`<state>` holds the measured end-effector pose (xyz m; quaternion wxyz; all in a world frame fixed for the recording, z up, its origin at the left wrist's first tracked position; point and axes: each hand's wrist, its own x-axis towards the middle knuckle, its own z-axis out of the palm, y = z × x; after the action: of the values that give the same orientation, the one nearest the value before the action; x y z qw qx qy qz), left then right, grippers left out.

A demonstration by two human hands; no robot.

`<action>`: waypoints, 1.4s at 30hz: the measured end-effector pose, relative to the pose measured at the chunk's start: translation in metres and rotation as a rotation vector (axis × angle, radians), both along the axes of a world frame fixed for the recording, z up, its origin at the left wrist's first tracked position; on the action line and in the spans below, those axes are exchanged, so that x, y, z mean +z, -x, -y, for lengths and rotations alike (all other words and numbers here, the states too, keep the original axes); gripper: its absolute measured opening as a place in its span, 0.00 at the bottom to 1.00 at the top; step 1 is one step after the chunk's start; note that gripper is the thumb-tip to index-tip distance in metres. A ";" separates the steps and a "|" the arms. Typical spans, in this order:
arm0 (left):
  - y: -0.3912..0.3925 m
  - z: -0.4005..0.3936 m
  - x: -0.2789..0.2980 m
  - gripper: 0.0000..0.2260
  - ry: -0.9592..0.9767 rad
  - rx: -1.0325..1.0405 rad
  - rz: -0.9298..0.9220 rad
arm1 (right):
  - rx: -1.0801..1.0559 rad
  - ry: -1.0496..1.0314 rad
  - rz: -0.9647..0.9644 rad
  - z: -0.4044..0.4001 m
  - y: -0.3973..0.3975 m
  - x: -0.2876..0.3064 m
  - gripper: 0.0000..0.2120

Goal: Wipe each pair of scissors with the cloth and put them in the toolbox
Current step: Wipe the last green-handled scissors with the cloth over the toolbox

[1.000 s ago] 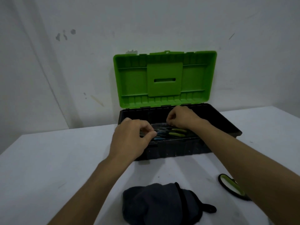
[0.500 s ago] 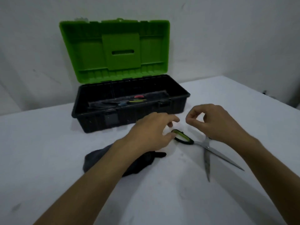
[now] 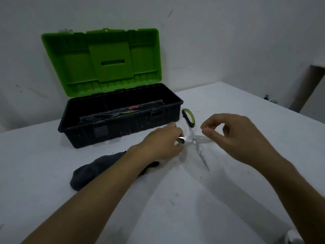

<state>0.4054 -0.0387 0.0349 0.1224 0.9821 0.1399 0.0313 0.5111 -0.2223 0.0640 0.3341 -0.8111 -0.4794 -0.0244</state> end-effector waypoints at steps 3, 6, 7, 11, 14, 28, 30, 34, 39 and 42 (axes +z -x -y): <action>0.022 -0.004 0.030 0.06 0.088 0.087 0.114 | 0.035 -0.127 0.055 0.005 0.019 0.031 0.07; 0.061 -0.010 0.057 0.03 0.304 0.222 0.273 | 0.116 -0.179 0.059 -0.003 0.040 0.050 0.07; 0.076 -0.013 0.063 0.03 0.349 0.276 0.323 | 0.145 -0.180 0.056 -0.007 0.047 0.053 0.07; 0.140 -0.035 0.070 0.04 0.402 0.485 0.482 | 0.242 -0.084 0.051 -0.037 0.079 0.051 0.07; 0.186 -0.049 0.065 0.05 0.492 0.601 0.559 | 0.295 0.164 0.088 -0.068 0.103 0.036 0.10; 0.250 -0.066 0.061 0.06 0.894 0.690 0.982 | 0.538 0.440 0.251 -0.186 0.164 -0.045 0.29; 0.244 -0.069 0.067 0.07 0.879 0.672 1.051 | 0.576 0.350 0.248 -0.190 0.160 -0.048 0.18; 0.233 -0.075 0.081 0.07 0.799 0.632 1.137 | 0.583 0.044 -0.028 -0.201 0.140 -0.029 0.07; 0.224 -0.082 0.089 0.09 0.530 0.707 1.094 | 0.524 -0.249 -0.648 -0.205 0.118 0.032 0.09; 0.217 -0.083 0.090 0.11 0.488 0.745 1.086 | 0.628 -0.347 -0.552 -0.204 0.129 0.055 0.12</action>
<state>0.1880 0.0442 0.1251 0.3728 0.6587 0.3892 0.5250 0.3824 -0.0182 0.1187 0.5715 -0.5347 -0.5841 0.2153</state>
